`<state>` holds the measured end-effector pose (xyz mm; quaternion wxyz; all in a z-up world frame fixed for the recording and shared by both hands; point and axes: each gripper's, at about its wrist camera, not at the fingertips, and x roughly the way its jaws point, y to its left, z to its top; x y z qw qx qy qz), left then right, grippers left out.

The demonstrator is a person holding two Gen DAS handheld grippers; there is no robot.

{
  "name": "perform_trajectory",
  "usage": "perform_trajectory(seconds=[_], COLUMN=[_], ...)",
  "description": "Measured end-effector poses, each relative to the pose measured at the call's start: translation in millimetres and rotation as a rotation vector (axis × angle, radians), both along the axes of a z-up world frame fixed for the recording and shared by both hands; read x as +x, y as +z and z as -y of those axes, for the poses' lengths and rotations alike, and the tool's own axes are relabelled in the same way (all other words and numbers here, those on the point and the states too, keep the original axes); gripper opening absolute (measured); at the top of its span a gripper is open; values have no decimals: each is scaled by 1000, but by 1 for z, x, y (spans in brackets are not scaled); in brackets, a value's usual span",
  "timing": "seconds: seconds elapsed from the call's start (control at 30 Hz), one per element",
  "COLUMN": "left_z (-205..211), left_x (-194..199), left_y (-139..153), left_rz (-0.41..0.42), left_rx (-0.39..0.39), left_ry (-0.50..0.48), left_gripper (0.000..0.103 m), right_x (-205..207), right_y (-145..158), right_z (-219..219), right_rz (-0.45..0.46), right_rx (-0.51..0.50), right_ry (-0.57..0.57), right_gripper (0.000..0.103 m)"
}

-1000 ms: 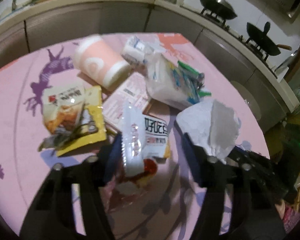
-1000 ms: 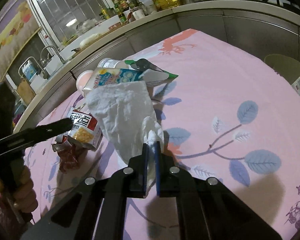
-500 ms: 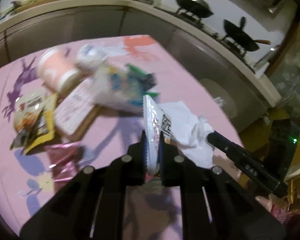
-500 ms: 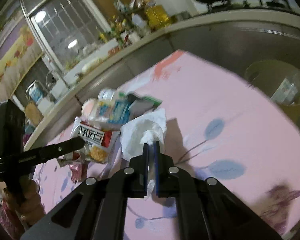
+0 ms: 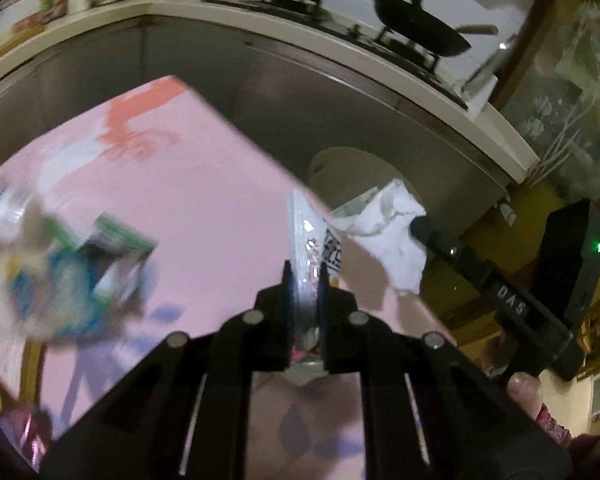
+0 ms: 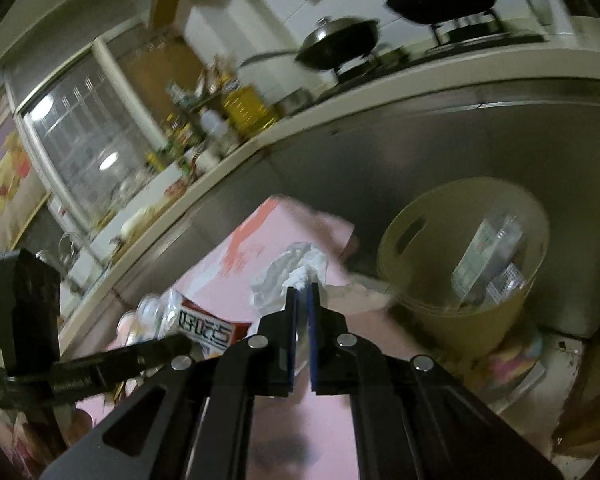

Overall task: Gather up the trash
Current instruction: 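Carry the tissue to the bin with the right tool and release it, then grasp the green-edged wrapper with the right tool while the left tool grasps the white-and-blue packet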

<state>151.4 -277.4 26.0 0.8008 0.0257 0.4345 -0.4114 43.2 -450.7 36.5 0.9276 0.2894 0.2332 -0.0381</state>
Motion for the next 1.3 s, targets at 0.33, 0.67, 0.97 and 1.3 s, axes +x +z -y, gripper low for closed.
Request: perform_trajectory(seconds=[0.33, 0.67, 0.97, 1.3], left_z=[134, 189, 146, -2], left_x=[35, 59, 39, -46], left_y=[-1, -52, -32, -18], left_rz=[26, -29, 45, 189], left_rx=[20, 155, 120, 126], left_ry=[-113, -89, -13, 73], left_gripper=[10, 49, 53, 54], right_x=[25, 39, 16, 37], right_y=[-23, -71, -61, -38], right_z=[102, 120, 119, 33], right_rz=[-54, -132, -47, -55], right_rx=[41, 163, 212, 198], right_ry=[-127, -98, -171, 78], right_gripper=[3, 8, 64, 64])
